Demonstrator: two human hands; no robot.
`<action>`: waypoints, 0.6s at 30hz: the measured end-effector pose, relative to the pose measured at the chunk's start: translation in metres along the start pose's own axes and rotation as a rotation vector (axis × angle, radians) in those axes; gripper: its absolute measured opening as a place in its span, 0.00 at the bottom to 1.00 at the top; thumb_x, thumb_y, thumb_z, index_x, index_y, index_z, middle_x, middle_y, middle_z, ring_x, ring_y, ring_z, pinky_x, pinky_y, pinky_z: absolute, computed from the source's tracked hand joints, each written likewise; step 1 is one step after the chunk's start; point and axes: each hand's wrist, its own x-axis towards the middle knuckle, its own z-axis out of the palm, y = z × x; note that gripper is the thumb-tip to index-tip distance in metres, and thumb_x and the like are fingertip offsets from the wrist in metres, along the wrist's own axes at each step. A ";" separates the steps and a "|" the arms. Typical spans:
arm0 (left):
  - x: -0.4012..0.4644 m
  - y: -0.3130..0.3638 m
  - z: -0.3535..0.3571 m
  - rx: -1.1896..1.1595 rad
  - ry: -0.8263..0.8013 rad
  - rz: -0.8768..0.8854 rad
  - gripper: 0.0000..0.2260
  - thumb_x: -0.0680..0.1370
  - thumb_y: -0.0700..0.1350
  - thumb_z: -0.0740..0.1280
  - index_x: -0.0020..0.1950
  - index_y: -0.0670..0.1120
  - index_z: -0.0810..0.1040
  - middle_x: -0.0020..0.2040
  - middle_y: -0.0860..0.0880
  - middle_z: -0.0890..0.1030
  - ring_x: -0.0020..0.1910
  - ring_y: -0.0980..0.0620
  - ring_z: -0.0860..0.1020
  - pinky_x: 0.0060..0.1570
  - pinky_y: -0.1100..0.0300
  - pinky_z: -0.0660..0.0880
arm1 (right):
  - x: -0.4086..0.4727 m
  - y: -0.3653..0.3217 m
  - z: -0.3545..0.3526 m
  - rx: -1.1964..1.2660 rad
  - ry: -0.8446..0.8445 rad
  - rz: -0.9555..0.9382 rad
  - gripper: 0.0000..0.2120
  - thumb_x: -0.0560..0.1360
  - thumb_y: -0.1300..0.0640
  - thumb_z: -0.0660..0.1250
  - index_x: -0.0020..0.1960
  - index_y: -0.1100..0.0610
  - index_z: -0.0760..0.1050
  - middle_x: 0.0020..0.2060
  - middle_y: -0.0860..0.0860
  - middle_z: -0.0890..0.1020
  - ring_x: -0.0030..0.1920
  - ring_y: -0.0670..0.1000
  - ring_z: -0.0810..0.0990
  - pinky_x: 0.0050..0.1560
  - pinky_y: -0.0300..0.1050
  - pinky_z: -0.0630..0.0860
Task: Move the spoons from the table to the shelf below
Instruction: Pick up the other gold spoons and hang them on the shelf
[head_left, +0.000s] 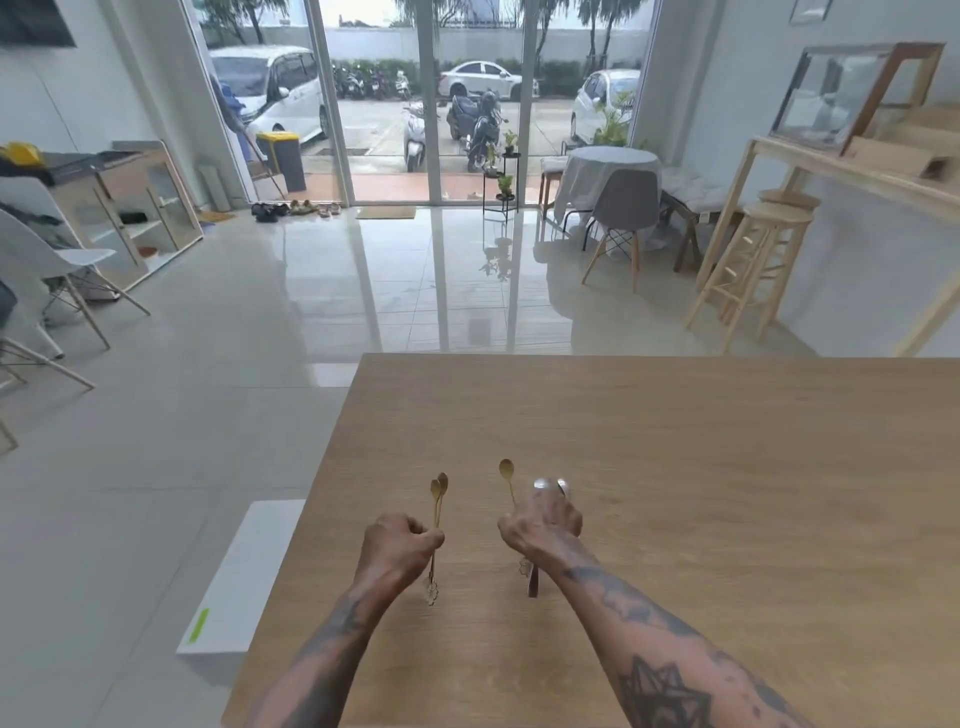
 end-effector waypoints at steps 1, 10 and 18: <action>-0.004 0.001 -0.006 -0.022 0.019 0.021 0.09 0.72 0.45 0.72 0.37 0.40 0.85 0.38 0.42 0.86 0.33 0.50 0.81 0.40 0.54 0.81 | -0.002 -0.001 -0.003 0.052 0.034 0.006 0.08 0.76 0.54 0.64 0.39 0.56 0.71 0.52 0.52 0.75 0.55 0.51 0.73 0.48 0.42 0.75; -0.064 0.002 -0.055 -0.095 0.028 0.185 0.11 0.73 0.44 0.72 0.36 0.38 0.84 0.35 0.42 0.85 0.31 0.52 0.79 0.34 0.55 0.79 | -0.052 -0.006 -0.030 0.408 0.185 0.060 0.20 0.71 0.50 0.67 0.23 0.52 0.66 0.21 0.46 0.69 0.22 0.47 0.66 0.25 0.38 0.58; -0.119 0.015 -0.082 -0.109 0.004 0.302 0.09 0.75 0.46 0.71 0.36 0.47 0.81 0.38 0.46 0.84 0.36 0.51 0.81 0.34 0.61 0.76 | -0.121 -0.009 -0.052 0.449 0.254 0.030 0.18 0.68 0.49 0.67 0.23 0.54 0.69 0.24 0.49 0.73 0.27 0.51 0.71 0.26 0.38 0.64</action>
